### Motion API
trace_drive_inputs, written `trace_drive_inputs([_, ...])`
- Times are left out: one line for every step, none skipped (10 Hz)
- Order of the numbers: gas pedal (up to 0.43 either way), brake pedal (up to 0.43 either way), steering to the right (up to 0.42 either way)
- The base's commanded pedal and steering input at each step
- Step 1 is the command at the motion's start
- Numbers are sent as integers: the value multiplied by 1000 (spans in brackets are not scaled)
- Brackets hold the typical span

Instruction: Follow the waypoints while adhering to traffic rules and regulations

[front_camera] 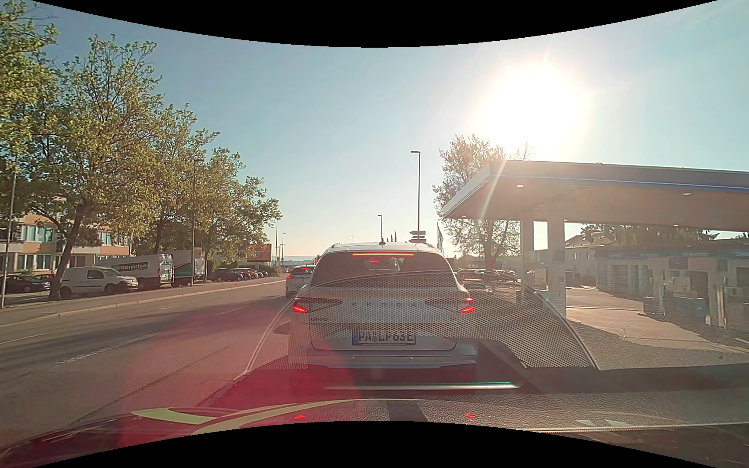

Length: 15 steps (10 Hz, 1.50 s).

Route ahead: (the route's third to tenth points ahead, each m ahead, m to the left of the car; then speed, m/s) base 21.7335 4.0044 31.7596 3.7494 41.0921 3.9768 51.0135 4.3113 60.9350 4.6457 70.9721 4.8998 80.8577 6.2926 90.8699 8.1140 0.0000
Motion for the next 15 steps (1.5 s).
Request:
trace_drive_inputs([0, 250, -7])
trace_drive_inputs([0, 250, -7])
trace_drive_inputs([0, 244, -7])
trace_drive_inputs([0, 250, -7])
trace_drive_inputs([0, 250, -7])
trace_drive_inputs([0, 250, -8])
trace_drive_inputs([0, 250, -7])
trace_drive_inputs([0, 244, -7])
trace_drive_inputs([0, 244, -8])
trace_drive_inputs([0, 250, -7])
trace_drive_inputs([0, 250, -7])
trace_drive_inputs([0, 250, -8])
trace_drive_inputs([0, 250, -7])
trace_drive_inputs([0, 244, -7])
trace_drive_inputs([0, 250, -8])
